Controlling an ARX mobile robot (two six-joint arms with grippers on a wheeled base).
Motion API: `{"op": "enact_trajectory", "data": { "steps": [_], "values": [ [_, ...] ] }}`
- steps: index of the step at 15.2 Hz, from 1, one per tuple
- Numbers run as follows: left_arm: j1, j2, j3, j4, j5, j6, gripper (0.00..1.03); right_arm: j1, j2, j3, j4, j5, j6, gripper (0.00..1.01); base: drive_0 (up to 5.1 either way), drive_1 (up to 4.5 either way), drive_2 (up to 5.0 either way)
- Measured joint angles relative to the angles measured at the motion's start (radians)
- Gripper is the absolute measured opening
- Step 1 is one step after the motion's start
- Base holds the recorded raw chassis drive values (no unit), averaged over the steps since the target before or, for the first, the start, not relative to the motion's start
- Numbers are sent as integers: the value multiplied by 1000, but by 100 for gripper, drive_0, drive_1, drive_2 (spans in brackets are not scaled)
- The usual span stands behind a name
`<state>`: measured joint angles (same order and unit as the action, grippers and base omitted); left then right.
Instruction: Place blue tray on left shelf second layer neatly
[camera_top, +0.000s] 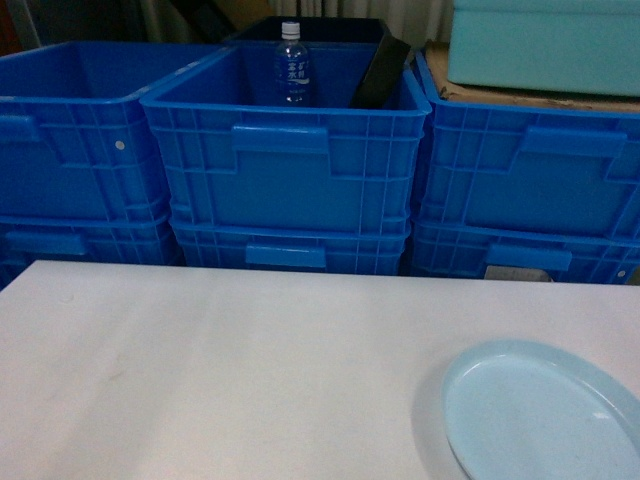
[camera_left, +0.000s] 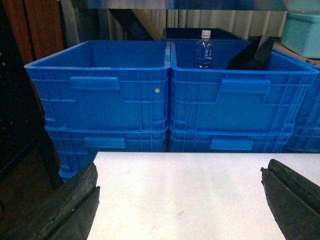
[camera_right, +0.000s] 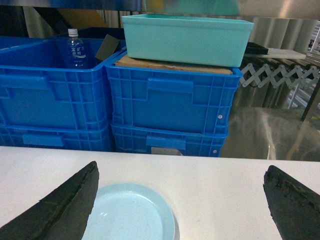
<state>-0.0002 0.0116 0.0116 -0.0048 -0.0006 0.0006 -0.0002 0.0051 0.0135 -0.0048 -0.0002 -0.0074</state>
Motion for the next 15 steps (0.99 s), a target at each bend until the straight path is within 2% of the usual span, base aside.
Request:
{"op": "enact_trajectory", "data": {
  "steps": [15],
  "values": [
    [0,0,0,0,0,0,98,0,0,0,0,0,0,98,0,0,0]
  ]
}}
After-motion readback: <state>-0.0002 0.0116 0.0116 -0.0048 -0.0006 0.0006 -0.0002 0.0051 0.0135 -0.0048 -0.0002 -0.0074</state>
